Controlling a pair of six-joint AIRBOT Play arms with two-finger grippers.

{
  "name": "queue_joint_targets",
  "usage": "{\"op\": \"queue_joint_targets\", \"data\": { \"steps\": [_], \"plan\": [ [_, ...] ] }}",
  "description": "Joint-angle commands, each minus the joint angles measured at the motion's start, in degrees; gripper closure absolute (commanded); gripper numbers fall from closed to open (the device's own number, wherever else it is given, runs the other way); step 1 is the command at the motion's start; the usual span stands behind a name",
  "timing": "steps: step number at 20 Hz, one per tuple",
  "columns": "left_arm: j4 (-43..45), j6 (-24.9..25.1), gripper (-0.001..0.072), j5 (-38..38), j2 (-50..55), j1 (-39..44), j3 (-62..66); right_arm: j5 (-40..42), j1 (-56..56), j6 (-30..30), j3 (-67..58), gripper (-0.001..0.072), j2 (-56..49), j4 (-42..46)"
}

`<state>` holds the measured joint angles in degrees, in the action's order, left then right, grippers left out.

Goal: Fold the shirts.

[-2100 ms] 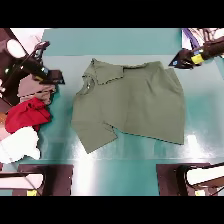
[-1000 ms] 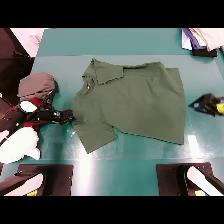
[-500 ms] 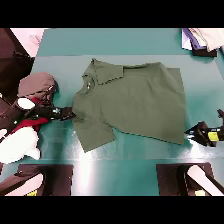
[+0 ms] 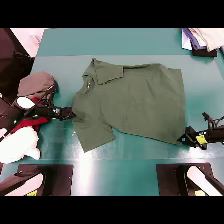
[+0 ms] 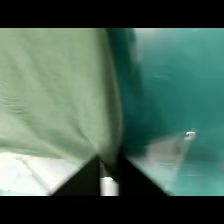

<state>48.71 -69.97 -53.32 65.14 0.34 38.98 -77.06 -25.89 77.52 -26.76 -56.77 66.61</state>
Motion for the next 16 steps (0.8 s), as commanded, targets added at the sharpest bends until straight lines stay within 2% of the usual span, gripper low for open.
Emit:
{"op": "queue_joint_targets", "data": {
  "steps": [1, 4, 6, 8, 13, 16],
  "plan": [
    [0.46, -0.11, 0.0684, -1.2, -0.81, -0.04, 1.84, 0.17, 4.11, 0.66, -1.86, 0.0697, 3.96, 0.31],
    [2.23, -1.33, 0.0684, -1.81, -5.73, -0.04, 11.28, 2.38, 5.42, 0.87, -11.91, 0.0698, 9.75, -8.26],
    [3.34, -2.16, 0.0684, -2.95, -9.4, -0.04, 22.05, 5.44, 5.42, 0.92, -21.29, 0.0698, 11.74, -16.17],
    [3.45, -2.21, 0.0684, -4.07, -11.91, -0.02, 33.94, 7.8, 5.42, 0.9, -32.33, 0.0698, 12.15, -20.5],
    [3.63, -2.36, 0.0684, -8.13, -13.79, -0.02, 63.91, 9.16, 5.42, 0.85, -60.7, 0.0698, 12.09, -18.93],
    [3.63, -4.85, 0.0684, -11.82, -13.79, -0.02, 79.45, 7.26, 5.42, 0.92, -75.34, 0.0699, 12.09, -16.81]
  ]
}}
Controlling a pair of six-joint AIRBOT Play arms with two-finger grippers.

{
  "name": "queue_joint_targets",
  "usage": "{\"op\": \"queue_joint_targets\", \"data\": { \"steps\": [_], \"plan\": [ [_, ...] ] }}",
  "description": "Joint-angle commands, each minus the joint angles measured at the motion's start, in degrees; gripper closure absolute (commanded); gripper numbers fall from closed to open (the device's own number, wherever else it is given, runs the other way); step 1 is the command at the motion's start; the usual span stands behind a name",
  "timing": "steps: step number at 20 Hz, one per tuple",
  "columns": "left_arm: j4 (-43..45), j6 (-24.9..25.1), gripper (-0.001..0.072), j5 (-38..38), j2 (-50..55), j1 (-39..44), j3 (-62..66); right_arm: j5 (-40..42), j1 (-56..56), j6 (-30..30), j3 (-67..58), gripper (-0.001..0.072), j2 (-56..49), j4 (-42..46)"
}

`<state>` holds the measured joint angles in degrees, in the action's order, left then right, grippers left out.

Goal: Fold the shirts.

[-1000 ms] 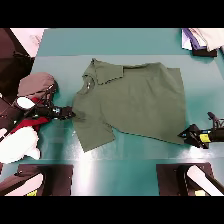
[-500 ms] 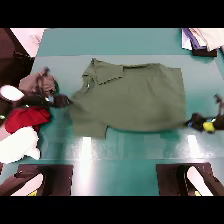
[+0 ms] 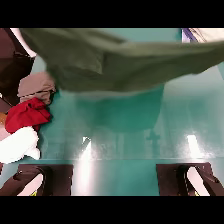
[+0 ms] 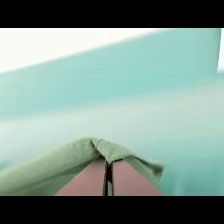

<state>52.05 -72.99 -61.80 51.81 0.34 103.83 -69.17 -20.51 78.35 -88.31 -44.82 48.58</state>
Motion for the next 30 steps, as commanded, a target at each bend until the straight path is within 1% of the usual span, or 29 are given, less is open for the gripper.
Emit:
{"op": "queue_joint_targets", "data": {
  "steps": [1, 3, 5, 7, 9, 10, 12, 14, 16, 18, 20, 22, 25, 28, 30],
  "plan": [
    [0.28, -2.64, 0.0684, -3.65, -0.46, -0.02, 18.38, -1.44, 0.04, 0.35, -17.75, 0.0698, 0.13, 2.19],
    [0.22, -4.02, 0.0684, -3.58, -1.86, -0.02, 23.43, -4.15, 0.04, 2.51, -25.2, 0.0699, 0.13, 7.17],
    [0.2, -6.23, 0.0685, -4.0, -3.23, -0.02, 25.27, -8.46, 0.04, 5.09, -31.04, 0.0699, 0.13, 13.94],
    [-0.04, -6.93, 0.0685, -5.03, -4.11, -0.02, 25.62, -12.68, 0.04, 6.75, -33.94, 0.07, 0.13, 20.26],
    [1.31, -7.65, 0.0685, -6.08, -4.0, -0.02, 24.57, -15.45, 0.04, 7.89, -32.94, 0.0701, 0.0, 23.58],
    [3.3, -7.76, 0.0685, -6.23, -3.85, -0.02, 21.88, -16.85, 0.04, 7.96, -30.75, 0.07, -0.7, 23.43],
    [6.91, -9.81, 0.0685, -7.56, -2.84, -0.02, 12.55, -21.99, 0.04, 8.15, -26.05, 0.07, -4.52, 22.88],
    [6.56, -9.77, 0.0684, -11.32, -0.17, -0.02, 1.6, -28.09, 0.04, 8.17, -21.77, 0.07, -10.8, 22.97],
    [6.36, -9.68, 0.0684, -13.4, 5.42, -0.02, -6.97, -30.1, 1.33, 8.33, -17.18, 0.07, -18.03, 23.15],
    [6.25, -9.53, 0.0683, -13.86, 12.87, -0.02, -12.17, -30.08, 4.26, 8.68, -12.61, 0.0701, -25.42, 23.21],
    [5.79, -9.51, 0.0683, -12.98, 21.03, -0.02, -13.25, -29.66, 7.21, 8.72, -9.66, 0.07, -33.24, 23.54],
    [5.2, -8.74, 0.0683, -7.21, 28.37, -0.02, -13.25, -26.62, 9.44, 8.72, -9.75, 0.07, -41.24, 23.65],
    [2.4, -5.49, 0.0683, 2.47, 35.82, -0.02, -13.25, -18.53, 12.22, 8.81, -12.9, 0.07, -50.01, 23.63],
    [-1.33, -1.38, 0.0683, 11.67, 39.41, -0.02, -13.22, -8.09, 14.8, 8.79, -16.57, 0.07, -54.75, 23.67],
    [-1.7, 0.7, 0.0683, 16.04, 40.44, -0.02, -13.22, -2.45, 16.26, 8.76, -18.14, 0.0701, -55.69, 25.53]
  ]
}}
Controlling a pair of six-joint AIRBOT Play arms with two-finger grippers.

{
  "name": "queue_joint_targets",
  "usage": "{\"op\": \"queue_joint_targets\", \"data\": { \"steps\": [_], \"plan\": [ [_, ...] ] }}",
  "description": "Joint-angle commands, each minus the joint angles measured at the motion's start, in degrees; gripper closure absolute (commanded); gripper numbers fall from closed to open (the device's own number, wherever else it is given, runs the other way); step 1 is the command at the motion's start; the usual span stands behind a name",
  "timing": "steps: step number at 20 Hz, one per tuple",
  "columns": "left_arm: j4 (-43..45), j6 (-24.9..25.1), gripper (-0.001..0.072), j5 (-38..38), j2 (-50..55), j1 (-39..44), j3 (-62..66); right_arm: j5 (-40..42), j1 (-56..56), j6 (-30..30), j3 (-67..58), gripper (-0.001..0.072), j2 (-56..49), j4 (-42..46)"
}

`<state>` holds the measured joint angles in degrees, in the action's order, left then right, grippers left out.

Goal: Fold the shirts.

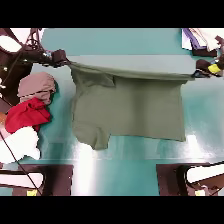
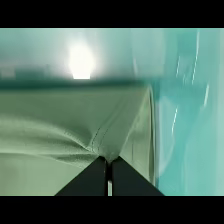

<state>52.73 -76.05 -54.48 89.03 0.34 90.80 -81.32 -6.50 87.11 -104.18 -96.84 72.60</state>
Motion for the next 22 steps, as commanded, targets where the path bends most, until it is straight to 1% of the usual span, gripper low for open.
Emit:
{"op": "queue_joint_targets", "data": {
  "steps": [1, 2, 3, 5, 6, 8, 11, 14, 15, 16, 17, 18, 19, 20, 21, 22],
  "plan": [
    [-2.34, 5.25, 0.0683, 9.57, 3.41, -0.02, -0.2, 11.41, 2.89, 0.0, -2.71, 0.07, -3.65, 3.17],
    [-2.19, 6.32, 0.0683, 9.27, 3.45, -0.02, -0.22, 11.89, 3.41, -0.2, -3.04, 0.0701, -3.67, 4.59],
    [-1.64, 7.56, 0.0683, 7.96, 3.45, -0.02, -0.22, 10.56, 4.02, -0.68, -3.02, 0.0701, -3.65, 5.75],
    [2.08, 8.68, 0.0684, 1.22, 3.45, 0.13, -0.24, 5.9, 4.76, -1.66, -0.68, 0.0702, -3.04, 7.06],
    [4.59, 9.38, 0.0684, -2.73, 3.45, 0.48, -0.46, 4.87, 5.4, -1.73, 2.19, 0.0702, -1.88, 7.15],
    [9.68, 10.49, 0.0685, -7.28, 3.45, 1.62, -1.84, 5.49, 5.51, -1.68, 9.25, 0.0702, 1.07, 7.17],
    [11.37, 10.47, 0.0684, -8.11, 3.45, 2.84, -6.82, 8.31, 4.35, -1.66, 18.53, 0.0701, 4.74, 6.67],
    [12.04, 9.79, 0.0682, -8.48, 3.45, 2.89, -10.38, 8.46, 4.42, -1.7, 23.12, 0.0695, 5.07, 6.43],
    [12.37, 8.5, 0.068, -9.2, 3.45, 2.89, -10.38, 9.14, 4.76, -1.68, 23.87, 0.0694, 5.07, 6.38],
    [13.09, 6.16, 0.0487, -9.66, 3.37, 2.89, -10.32, 9.14, 5.18, -1.68, 24.13, 0.0626, 5.07, 6.4],
    [13.57, 4.0, 0.0167, -10.4, 3.32, 2.89, -10.32, 8.79, 5.29, -1.66, 24.0, 0.034, 5.11, 6.38],
    [14.73, 1.75, 0.0099, -12.24, 3.3, 2.86, -10.32, 6.69, 5.2, -1.64, 23.26, 0.0224, 5.14, 6.4],
    [15.82, 0.81, 0.01, -15.34, 3.17, 2.49, -10.25, 3.56, 5.18, -1.64, 22.18, 0.0227, 5.18, 6.43],
    [16.92, 0.83, 0.0199, -19.17, 2.67, 1.6, -10.23, 0.7, 4.7, -1.73, 21.51, 0.023, 5.92, 6.45],
    [16.79, 0.87, 0.025, -21.88, 1.36, 0.55, -10.67, -1.73, 3.96, -2.6, 21.49, 0.027, 7.58, 5.9],
    [15.98, 0.92, 0.025, -22.62, -1.22, -0.57, -12.72, -3.78, 3.1, -3.8, 21.81, 0.0279, 9.73, 4.22]
  ]
}}
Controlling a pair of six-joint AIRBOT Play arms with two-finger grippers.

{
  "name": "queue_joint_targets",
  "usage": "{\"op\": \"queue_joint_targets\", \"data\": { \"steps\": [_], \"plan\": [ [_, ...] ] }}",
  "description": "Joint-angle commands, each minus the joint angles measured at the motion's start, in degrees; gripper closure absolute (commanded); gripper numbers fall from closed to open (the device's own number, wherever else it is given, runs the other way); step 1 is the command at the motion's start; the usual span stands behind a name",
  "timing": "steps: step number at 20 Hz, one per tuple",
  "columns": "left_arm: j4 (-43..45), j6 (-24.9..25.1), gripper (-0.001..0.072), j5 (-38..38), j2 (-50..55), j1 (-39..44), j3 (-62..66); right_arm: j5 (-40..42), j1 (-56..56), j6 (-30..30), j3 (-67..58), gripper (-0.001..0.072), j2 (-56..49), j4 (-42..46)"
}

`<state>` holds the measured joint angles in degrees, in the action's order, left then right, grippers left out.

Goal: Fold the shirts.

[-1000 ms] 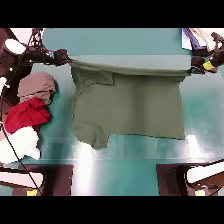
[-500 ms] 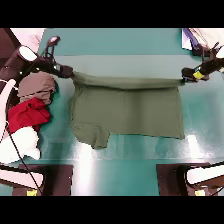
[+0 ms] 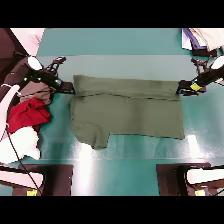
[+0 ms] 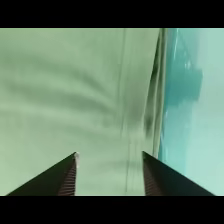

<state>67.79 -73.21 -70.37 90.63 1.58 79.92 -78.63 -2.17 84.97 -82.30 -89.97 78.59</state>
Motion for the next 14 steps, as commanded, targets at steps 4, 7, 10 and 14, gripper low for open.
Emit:
{"op": "queue_joint_targets", "data": {
  "steps": [4, 7, 10, 14],
  "plan": [
    [-2.84, -5.55, 0.025, -4.11, -20.85, -2.56, -23.96, -5.86, -5.09, -2.16, 8.33, 0.0278, 13.03, -10.56],
    [-8.15, -7.93, 0.025, -1.11, -31.17, -1.66, -40.89, -0.96, -5.92, -3.23, 14.53, 0.0278, 18.25, -13.05],
    [-16.85, -8.0, 0.025, 2.73, -35.52, 1.75, -51.89, 0.68, -5.9, -3.23, 17.2, 0.0278, 20.41, -13.07],
    [-20.5, -8.72, 0.025, 7.82, -35.45, 6.84, -57.86, -0.09, -5.9, -3.23, 15.69, 0.0278, 20.48, -13.09]
  ]
}}
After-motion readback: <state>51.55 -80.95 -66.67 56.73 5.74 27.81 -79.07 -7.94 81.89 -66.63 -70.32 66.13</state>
